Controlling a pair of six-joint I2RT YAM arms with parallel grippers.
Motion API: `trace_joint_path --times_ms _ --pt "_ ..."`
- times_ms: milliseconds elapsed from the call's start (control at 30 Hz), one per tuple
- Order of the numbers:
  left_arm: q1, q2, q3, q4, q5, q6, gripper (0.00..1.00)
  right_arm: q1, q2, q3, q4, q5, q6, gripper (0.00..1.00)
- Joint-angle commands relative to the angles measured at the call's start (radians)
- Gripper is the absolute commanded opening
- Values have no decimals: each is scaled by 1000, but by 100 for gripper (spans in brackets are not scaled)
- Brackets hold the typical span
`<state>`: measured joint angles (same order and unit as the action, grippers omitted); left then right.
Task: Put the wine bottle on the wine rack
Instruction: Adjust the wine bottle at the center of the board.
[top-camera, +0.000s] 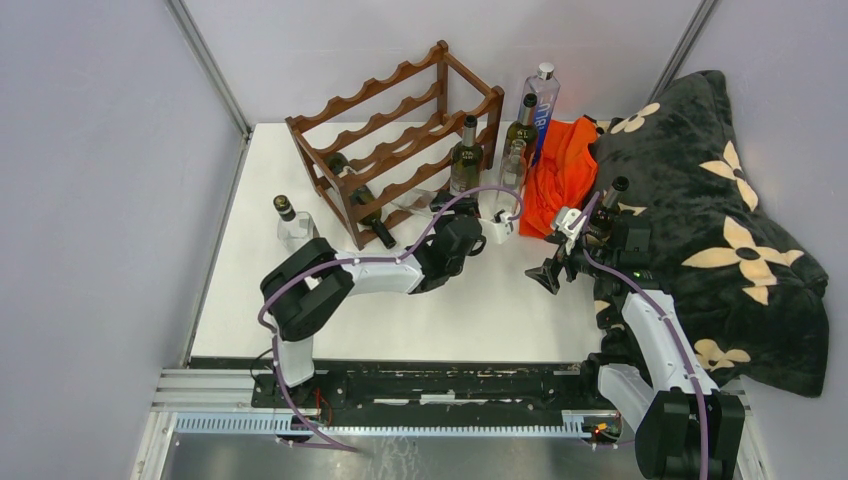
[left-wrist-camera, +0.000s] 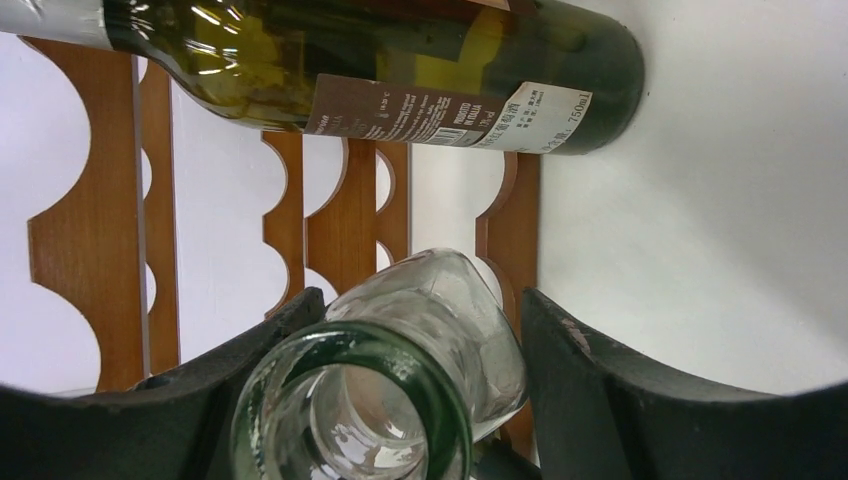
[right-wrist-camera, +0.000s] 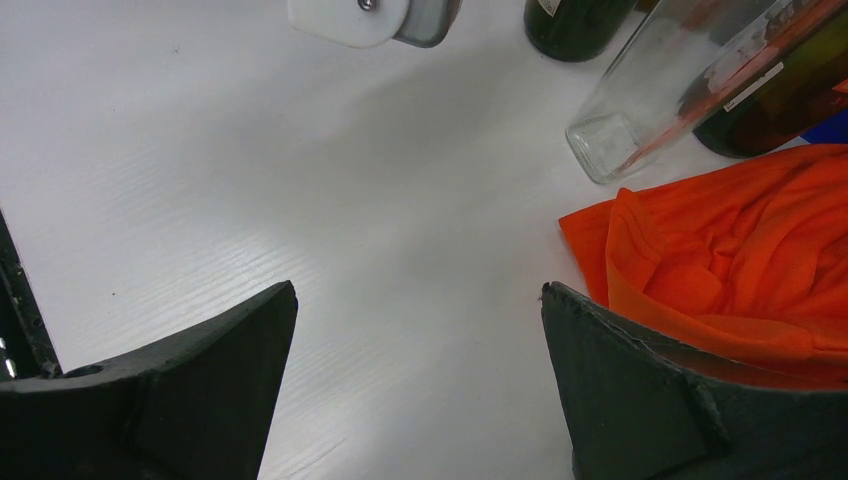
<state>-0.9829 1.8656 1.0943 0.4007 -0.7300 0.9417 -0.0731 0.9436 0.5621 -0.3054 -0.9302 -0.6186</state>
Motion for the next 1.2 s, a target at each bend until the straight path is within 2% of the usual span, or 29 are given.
trace_joint_path --times_ms 0,200,433,767,1000,1167 --pt "22 15 -6 146 -4 87 2 -2 1 2 17 2 -14 98" --pt "69 47 -30 174 42 38 7 -2 0 2 17 4 -15 98" --pt "123 83 -65 225 77 -3 30 -2 3 3 15 4 -17 98" --pt "151 118 -91 285 52 -33 73 -2 2 6 11 5 -22 98" --pt "151 84 -100 240 48 -102 90 -2 -3 9 5 2 -23 98" --pt "149 42 -97 138 54 -192 99 -2 -7 10 3 1 -24 98"
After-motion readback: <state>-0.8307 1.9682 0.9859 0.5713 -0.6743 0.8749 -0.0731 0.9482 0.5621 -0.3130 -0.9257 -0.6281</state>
